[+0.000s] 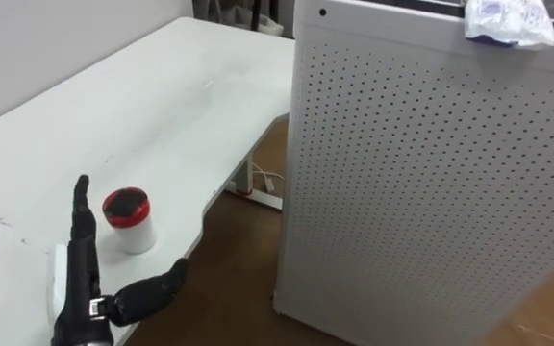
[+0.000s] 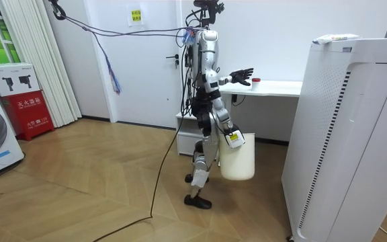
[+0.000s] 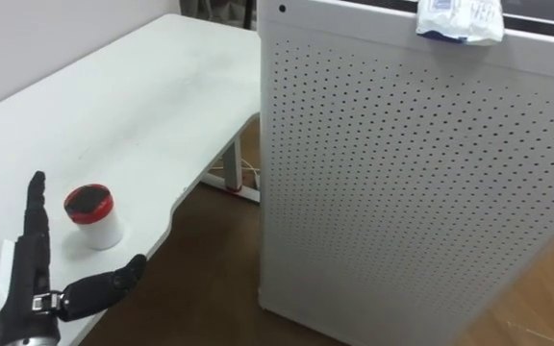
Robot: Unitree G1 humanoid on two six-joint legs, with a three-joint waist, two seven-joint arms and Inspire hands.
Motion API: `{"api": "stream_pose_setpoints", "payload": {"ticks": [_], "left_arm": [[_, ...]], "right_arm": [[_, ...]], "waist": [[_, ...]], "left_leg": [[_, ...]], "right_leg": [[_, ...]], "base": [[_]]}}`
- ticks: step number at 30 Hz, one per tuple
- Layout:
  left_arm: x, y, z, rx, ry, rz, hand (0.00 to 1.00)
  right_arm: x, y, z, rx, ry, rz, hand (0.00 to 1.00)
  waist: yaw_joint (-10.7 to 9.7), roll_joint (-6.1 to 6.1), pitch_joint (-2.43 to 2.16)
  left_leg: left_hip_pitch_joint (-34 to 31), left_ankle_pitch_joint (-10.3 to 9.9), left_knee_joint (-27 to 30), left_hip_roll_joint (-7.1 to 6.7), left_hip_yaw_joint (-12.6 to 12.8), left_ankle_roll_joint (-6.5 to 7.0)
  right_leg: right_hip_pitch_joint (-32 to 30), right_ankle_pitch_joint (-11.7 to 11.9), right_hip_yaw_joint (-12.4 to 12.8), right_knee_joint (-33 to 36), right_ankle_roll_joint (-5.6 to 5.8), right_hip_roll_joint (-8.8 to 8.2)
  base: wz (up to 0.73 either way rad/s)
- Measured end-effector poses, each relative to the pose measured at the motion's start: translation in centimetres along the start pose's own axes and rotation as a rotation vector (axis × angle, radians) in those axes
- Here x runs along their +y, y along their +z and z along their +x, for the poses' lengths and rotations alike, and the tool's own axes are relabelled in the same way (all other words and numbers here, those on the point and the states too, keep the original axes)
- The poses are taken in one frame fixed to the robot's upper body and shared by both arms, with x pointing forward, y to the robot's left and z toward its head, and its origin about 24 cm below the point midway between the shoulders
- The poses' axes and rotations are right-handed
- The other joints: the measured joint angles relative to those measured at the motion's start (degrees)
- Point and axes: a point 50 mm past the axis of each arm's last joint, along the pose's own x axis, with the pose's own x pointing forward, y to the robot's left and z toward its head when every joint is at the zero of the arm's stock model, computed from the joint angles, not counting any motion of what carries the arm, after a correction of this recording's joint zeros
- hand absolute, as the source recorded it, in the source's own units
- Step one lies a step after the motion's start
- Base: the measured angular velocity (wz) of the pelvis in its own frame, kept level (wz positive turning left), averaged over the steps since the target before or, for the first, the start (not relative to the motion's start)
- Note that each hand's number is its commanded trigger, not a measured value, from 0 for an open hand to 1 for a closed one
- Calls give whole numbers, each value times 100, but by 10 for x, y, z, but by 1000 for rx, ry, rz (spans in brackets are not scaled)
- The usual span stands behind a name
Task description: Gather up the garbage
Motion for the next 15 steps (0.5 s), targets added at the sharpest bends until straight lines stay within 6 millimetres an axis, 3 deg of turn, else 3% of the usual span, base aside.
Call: {"api": "stream_pose_setpoints", "payload": {"ticks": [10, 15], "left_arm": [[4, -3, 1, 48, 57, -73, 0], [4, -17, -5, 137, 65, -97, 0]], "right_arm": [[0, -2, -1, 5, -2, 1, 100], [2, -3, 0, 9, 13, 4, 100]], "waist": [[-1, -36, 0], [-27, -59, 15]], "left_leg": [[37, 0, 2, 0, -3, -1], [68, 0, -10, 2, 17, -1]], "right_leg": [[39, 0, -2, 3, 0, -2], [64, 1, 7, 2, 1, -3]], "base": [[0], [0]]}}
